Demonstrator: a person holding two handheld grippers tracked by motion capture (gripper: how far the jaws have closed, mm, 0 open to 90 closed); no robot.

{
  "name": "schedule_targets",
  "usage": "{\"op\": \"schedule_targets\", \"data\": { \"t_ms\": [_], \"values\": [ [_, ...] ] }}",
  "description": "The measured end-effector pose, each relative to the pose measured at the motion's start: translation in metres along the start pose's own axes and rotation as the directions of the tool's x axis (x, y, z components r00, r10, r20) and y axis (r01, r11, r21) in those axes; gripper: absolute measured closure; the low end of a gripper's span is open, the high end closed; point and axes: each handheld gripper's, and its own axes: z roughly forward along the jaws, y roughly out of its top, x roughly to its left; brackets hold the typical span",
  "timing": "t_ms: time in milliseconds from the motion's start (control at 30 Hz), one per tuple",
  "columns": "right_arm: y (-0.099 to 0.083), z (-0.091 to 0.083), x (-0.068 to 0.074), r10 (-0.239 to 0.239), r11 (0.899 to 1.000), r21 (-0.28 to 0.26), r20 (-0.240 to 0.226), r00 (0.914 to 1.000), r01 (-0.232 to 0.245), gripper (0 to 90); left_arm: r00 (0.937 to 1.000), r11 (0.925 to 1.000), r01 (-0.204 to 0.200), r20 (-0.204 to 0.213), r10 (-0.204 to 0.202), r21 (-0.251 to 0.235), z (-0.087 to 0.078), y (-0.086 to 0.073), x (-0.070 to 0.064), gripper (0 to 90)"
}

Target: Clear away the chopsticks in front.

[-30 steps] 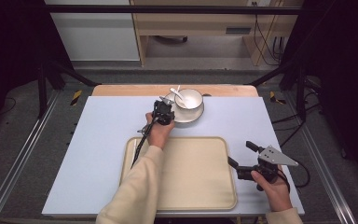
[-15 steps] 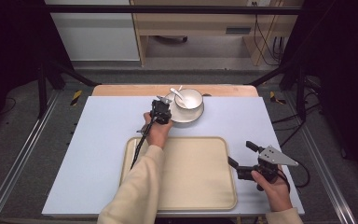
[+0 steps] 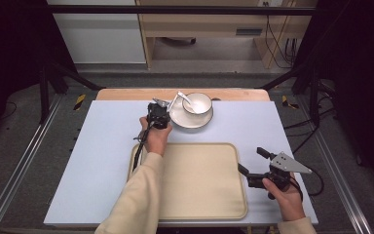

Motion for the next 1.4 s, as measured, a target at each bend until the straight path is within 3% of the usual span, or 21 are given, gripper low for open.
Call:
{"op": "schedule_targets", "data": {
  "t_ms": [233, 400, 500, 633, 867, 1067, 1400],
  "values": [
    [0.000, 0.001, 0.001, -0.006, 1.000, 0.004, -0.003, 1.0000, 0.006, 6.0, 0.9995, 0.9987, 0.029, -0.012, -0.029, -0.041, -0.022, -0.007, 0.009, 85.9],
    [0.001, 0.002, 0.002, -0.002, 1.000, -0.003, -0.007, 1.0000, 0.002, 6.0, 0.9974, 0.9953, 0.071, -0.010, -0.072, -0.066, -0.043, -0.019, 0.014, 85.9],
    [0.001, 0.002, 0.003, -0.010, 1.000, -0.002, -0.008, 0.9999, 0.010, 6.1, 0.9974, 0.9942, 0.066, -0.023, -0.068, -0.084, -0.059, -0.028, 0.015, 85.9],
    [0.002, 0.003, 0.005, -0.004, 1.000, -0.005, -0.011, 0.9999, 0.004, 6.1, 0.9944, 0.9884, 0.103, -0.012, -0.105, -0.111, -0.081, -0.046, 0.012, 85.9],
    [0.002, 0.002, 0.005, -0.009, 1.000, -0.003, -0.010, 0.9999, 0.009, 6.1, 0.9920, 0.9823, 0.124, -0.007, -0.126, -0.140, -0.105, -0.065, 0.010, 85.9],
    [0.002, 0.002, 0.004, -0.005, 1.000, -0.003, -0.007, 1.0000, 0.005, 6.1, 0.9847, 0.9671, 0.172, 0.006, -0.174, -0.187, -0.125, -0.079, 0.007, 85.9],
    [0.002, 0.001, 0.005, -0.001, 1.000, -0.008, -0.008, 1.0000, 0.001, 6.1, 0.9822, 0.9612, 0.181, -0.011, -0.187, -0.208, -0.146, -0.101, -0.001, 85.9]
  ]
}}
